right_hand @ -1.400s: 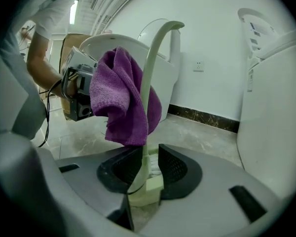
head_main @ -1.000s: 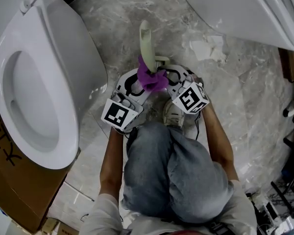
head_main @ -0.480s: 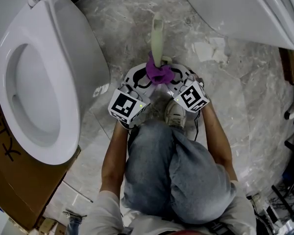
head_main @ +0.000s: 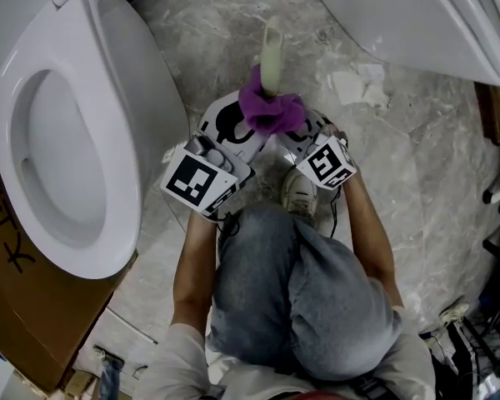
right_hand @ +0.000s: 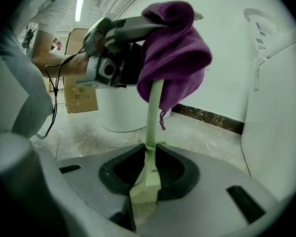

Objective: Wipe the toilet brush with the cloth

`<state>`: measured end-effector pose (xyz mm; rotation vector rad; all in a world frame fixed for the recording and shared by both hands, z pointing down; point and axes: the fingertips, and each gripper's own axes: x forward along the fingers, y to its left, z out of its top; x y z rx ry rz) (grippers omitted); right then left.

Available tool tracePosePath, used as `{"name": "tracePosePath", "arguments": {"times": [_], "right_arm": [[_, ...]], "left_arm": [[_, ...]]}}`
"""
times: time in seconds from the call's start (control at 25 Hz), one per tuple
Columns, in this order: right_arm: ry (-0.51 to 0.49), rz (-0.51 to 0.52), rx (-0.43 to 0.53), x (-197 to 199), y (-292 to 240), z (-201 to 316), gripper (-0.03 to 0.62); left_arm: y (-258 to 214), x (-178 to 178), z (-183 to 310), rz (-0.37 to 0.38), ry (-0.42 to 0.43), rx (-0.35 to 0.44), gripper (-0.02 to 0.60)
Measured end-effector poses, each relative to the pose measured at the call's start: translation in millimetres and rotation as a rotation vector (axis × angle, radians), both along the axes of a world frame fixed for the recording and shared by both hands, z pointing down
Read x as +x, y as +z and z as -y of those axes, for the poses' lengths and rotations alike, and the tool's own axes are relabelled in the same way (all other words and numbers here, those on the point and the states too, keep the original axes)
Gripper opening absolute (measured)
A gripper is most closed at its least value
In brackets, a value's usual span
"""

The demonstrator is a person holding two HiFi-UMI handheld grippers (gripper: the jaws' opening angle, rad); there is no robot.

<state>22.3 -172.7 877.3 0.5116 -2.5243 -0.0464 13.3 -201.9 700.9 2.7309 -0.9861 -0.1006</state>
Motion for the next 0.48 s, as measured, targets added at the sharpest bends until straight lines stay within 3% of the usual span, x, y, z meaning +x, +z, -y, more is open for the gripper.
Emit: {"name": "tracePosePath", "arguments": {"times": [0.28,0.48], "right_arm": [[0.005,-0.030,0.005,-0.6,2.1,0.9,0.063],[-0.003,-0.077,0.019,-0.6,9.1,0.8,0.054]], "left_arm": [[-48.0,-5.0,15.7,-0.071,-0.035,0.052,0.157],[-56.3,-7.6,17.8,-0.071,-0.040,0.082,0.164]]}}
